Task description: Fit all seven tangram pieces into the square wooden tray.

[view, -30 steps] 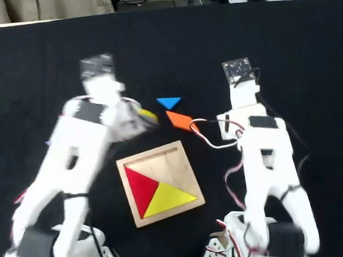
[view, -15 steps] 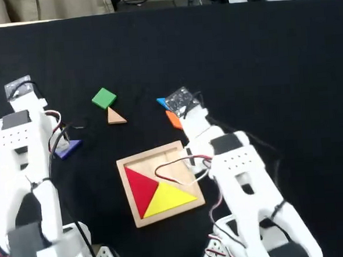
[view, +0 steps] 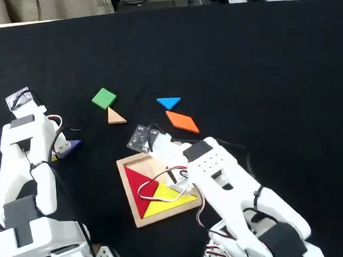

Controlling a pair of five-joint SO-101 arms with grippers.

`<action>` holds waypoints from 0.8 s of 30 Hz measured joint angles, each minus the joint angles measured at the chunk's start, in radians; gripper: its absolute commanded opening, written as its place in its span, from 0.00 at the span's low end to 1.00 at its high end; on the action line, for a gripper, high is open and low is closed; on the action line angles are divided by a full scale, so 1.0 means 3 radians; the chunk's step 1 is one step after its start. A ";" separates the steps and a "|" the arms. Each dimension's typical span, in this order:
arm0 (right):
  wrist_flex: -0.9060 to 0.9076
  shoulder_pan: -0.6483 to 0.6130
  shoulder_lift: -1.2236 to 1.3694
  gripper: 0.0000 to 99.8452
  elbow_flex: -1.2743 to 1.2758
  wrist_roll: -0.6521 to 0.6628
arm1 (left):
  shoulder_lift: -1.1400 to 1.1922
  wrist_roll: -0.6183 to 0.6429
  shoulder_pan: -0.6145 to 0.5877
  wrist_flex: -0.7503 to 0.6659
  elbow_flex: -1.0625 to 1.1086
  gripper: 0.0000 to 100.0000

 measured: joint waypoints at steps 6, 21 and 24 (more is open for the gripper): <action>-0.0010 0.0000 0.0343 0.01 -0.0005 0.0174 | 0.0000 0.0000 0.0000 0.0000 0.0000 0.03; 0.0036 -0.0399 0.0506 0.01 -0.0143 0.0199 | 0.0046 0.0000 -0.0010 -0.0010 0.0000 0.03; 0.0031 -0.0322 0.0511 0.01 -0.0327 0.0199 | 0.0046 0.0000 -0.0010 -0.0010 0.0000 0.03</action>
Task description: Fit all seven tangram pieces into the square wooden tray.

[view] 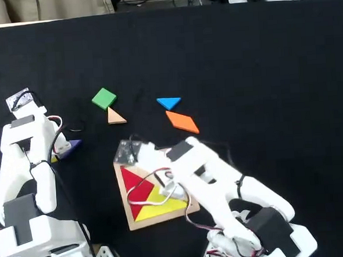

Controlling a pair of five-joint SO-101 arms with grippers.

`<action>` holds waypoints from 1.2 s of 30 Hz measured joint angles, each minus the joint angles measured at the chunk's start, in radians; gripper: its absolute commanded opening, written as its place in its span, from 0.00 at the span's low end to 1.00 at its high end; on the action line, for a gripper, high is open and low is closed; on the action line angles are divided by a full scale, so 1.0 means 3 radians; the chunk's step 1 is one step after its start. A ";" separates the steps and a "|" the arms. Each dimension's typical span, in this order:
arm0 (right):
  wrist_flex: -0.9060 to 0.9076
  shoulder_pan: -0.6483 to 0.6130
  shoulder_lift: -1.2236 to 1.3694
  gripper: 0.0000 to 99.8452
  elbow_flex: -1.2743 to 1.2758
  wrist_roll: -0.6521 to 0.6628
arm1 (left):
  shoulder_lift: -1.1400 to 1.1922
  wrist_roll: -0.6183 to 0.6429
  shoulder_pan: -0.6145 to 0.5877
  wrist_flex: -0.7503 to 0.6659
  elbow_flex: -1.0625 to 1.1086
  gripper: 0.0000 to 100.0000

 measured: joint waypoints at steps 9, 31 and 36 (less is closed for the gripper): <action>0.0000 0.0128 0.0169 0.01 -0.0532 0.0107 | 0.0000 0.0000 0.0000 0.0000 0.0000 0.03; -0.0092 0.0777 0.1207 0.01 -0.1248 0.0199 | 0.0005 0.0005 0.0082 0.0000 0.0082 0.03; -0.0113 0.0900 0.1207 0.01 -0.1248 0.0205 | 0.0005 0.0005 0.0082 0.0000 0.0082 0.03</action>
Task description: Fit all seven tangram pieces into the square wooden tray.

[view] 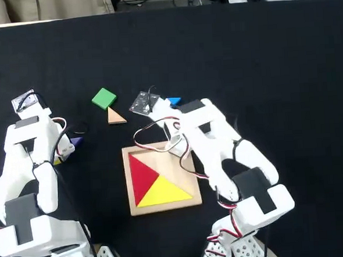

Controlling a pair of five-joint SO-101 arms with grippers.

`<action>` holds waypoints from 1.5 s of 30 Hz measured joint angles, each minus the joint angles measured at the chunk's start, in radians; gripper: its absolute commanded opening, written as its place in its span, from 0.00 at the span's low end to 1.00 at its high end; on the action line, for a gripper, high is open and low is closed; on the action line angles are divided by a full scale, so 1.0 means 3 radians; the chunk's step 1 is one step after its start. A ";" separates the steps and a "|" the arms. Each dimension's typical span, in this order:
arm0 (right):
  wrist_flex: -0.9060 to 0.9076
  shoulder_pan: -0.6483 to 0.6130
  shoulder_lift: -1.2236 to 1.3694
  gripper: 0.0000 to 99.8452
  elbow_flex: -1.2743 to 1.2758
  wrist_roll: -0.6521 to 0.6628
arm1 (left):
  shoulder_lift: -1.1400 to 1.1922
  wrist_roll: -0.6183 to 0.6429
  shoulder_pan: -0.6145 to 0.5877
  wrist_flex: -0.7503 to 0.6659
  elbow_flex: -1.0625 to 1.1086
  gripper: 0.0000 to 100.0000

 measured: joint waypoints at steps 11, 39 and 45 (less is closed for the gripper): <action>0.0240 0.0000 -0.0414 0.01 0.0000 -0.0082 | 0.0000 -0.0031 0.0159 -0.0051 -0.0107 0.03; -0.1560 0.0721 -0.0880 0.01 0.1013 -0.1335 | 0.3258 -0.0762 0.1161 0.0496 -0.4777 0.12; -0.1560 0.0721 -0.0864 0.01 0.1013 -0.1335 | 0.3698 -0.1412 0.1176 0.1013 -0.5447 0.03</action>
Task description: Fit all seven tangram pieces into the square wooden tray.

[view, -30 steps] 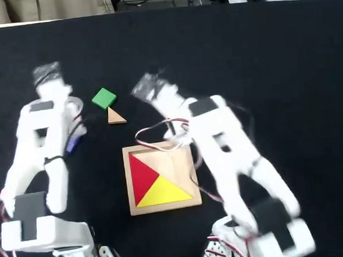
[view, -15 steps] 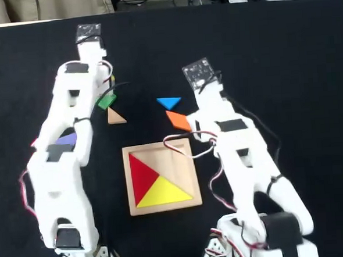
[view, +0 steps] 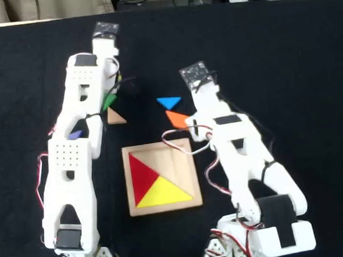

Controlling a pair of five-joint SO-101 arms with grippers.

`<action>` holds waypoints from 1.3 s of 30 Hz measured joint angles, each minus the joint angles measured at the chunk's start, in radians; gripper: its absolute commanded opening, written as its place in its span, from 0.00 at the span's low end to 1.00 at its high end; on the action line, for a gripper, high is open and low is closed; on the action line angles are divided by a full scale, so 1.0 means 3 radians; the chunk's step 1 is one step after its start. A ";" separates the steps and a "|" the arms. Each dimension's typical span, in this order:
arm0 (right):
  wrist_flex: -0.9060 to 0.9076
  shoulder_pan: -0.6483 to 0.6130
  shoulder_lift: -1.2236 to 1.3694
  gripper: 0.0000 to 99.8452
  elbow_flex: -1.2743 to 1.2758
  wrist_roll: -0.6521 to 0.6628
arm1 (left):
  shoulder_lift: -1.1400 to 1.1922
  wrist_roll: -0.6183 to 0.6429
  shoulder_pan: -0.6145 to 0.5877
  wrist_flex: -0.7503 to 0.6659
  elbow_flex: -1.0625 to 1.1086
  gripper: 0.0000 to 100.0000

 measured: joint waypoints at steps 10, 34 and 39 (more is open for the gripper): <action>0.0000 0.0000 0.0000 0.01 0.0000 0.0000 | 0.0317 -0.0895 -0.0010 0.1483 -0.0793 0.03; 0.0425 0.0000 0.0005 0.06 -0.0307 0.0542 | -0.3105 -0.0542 -0.0061 0.0501 0.2946 0.03; 0.1141 -0.0118 0.0005 0.18 -0.0701 0.0936 | -0.3350 0.0235 -0.0404 0.0225 0.3626 0.03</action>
